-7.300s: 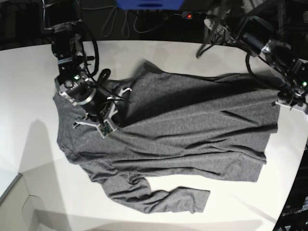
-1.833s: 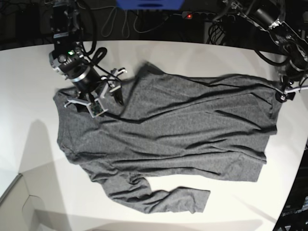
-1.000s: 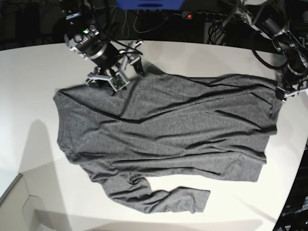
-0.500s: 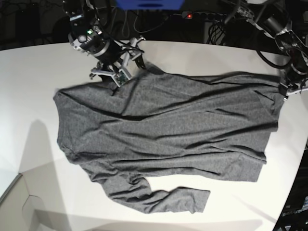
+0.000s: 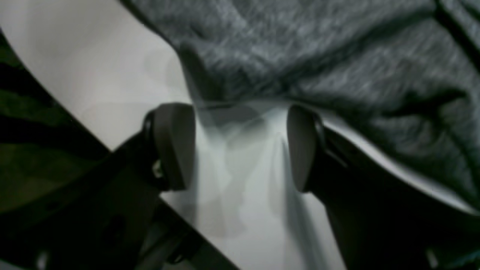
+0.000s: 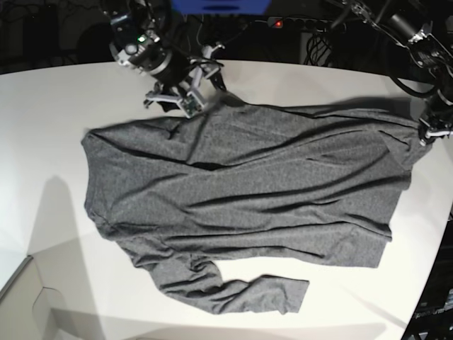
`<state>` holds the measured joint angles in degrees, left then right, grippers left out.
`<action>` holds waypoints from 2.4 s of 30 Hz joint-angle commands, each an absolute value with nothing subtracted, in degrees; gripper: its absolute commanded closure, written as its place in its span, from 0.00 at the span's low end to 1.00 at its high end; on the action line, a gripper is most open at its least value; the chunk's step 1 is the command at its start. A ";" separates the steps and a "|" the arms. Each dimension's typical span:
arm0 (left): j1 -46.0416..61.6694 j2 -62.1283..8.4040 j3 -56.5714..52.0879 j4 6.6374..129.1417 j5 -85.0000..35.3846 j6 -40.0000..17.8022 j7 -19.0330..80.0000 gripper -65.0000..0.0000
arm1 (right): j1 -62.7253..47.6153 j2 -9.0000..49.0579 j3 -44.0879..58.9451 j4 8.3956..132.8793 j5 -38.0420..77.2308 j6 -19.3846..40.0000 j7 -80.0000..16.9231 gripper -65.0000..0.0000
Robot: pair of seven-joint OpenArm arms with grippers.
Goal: Layout the t-shirt on the table in an organized manner, then fold the t-shirt properly
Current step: 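Drag the collar corner with the right gripper away from the hem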
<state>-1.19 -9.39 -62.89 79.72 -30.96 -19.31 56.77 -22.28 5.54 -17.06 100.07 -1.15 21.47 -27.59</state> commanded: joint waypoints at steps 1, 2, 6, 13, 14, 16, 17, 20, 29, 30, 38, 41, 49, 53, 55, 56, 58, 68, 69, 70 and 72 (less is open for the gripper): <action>-1.80 -10.51 -62.99 80.75 -31.87 -19.74 55.87 1.00 | -21.93 5.49 -17.89 101.05 -0.40 19.82 -25.98 0.39; -1.80 -10.51 -62.99 80.75 -31.87 -19.74 55.96 1.00 | -21.85 5.58 -18.86 101.05 -0.40 18.51 -25.89 0.39; -1.98 -10.51 -62.99 80.75 -31.87 -19.74 56.04 1.00 | -21.85 5.41 -19.38 101.05 -0.40 17.98 -23.34 0.39; -1.89 -10.59 -62.99 80.75 -31.87 -19.74 56.04 1.00 | -20.88 4.79 -19.30 100.35 -0.40 17.89 -22.90 0.40; -1.89 -10.77 -62.99 80.75 -31.87 -19.74 56.04 1.00 | -20.79 4.09 -19.30 100.09 -0.40 17.89 -22.90 0.40; -1.89 -11.47 -62.99 80.66 -31.87 -19.74 56.04 1.00 | -20.09 3.38 -19.12 99.30 -0.40 17.89 -22.90 0.40; -1.89 -11.56 -62.99 80.66 -31.87 -19.74 56.04 1.00 | -19.91 3.30 -19.12 98.95 -0.40 17.89 -22.90 0.40; -1.89 -11.74 -62.99 80.66 -31.87 -19.74 56.04 1.00 | -19.65 3.03 -19.12 98.15 -0.40 17.89 -22.90 0.40; -1.98 -12.88 -62.99 80.57 -31.87 -19.74 56.04 1.00 | -19.65 2.07 -19.21 98.07 -0.40 17.89 -22.90 0.68; -1.98 -12.88 -62.99 80.57 -31.87 -19.74 56.04 1.00 | -19.74 2.07 -19.21 98.07 -0.40 17.89 -23.08 0.73; -2.33 -12.88 -62.99 80.75 -31.87 -19.74 56.04 1.00 | -22.90 2.42 -19.12 99.91 -0.40 17.89 -22.81 1.00; -2.33 -12.97 -62.99 80.75 -31.87 -19.82 56.13 1.00 | -25.27 2.51 -19.21 102.81 -0.40 17.89 -22.81 1.00; -2.42 -13.85 -62.99 86.37 -31.96 -19.82 56.92 1.00 | -29.67 3.74 -19.21 110.81 -0.40 17.89 -22.81 1.00; -3.30 -13.93 -62.99 86.90 -31.96 -19.82 59.56 1.00 | -30.81 4.79 -19.21 111.43 -0.40 17.89 -22.81 1.00; -3.38 -13.93 -62.99 86.90 -31.96 -19.82 59.56 1.00 | -31.16 5.49 -19.21 111.43 -0.40 17.89 -22.81 1.00; -3.38 -13.93 -62.99 86.90 -31.96 -19.82 59.56 1.00 | -31.87 5.76 -19.21 111.43 -0.40 17.89 -22.81 1.00; -3.21 -13.93 -62.99 86.90 -31.96 -19.82 59.56 1.00 | -32.75 6.37 -19.30 111.60 -0.40 17.89 -22.73 1.00; -3.21 -13.93 -62.99 86.81 -31.96 -19.82 59.47 1.00 | -33.98 6.81 -20.62 112.40 -0.31 17.89 -22.73 1.00; -3.21 -13.93 -62.99 86.81 -31.96 -19.82 59.47 1.00 | -33.98 6.90 -20.88 113.01 -0.31 17.89 -22.73 1.00; -3.21 -13.93 -62.99 86.81 -31.96 -19.82 59.47 1.00 | -33.98 6.90 -20.79 113.71 -0.31 17.89 -22.73 1.00; -3.38 -13.93 -62.99 86.81 -31.96 -19.82 59.47 1.00 | -33.71 6.90 -20.79 114.77 -0.31 17.89 -22.73 1.00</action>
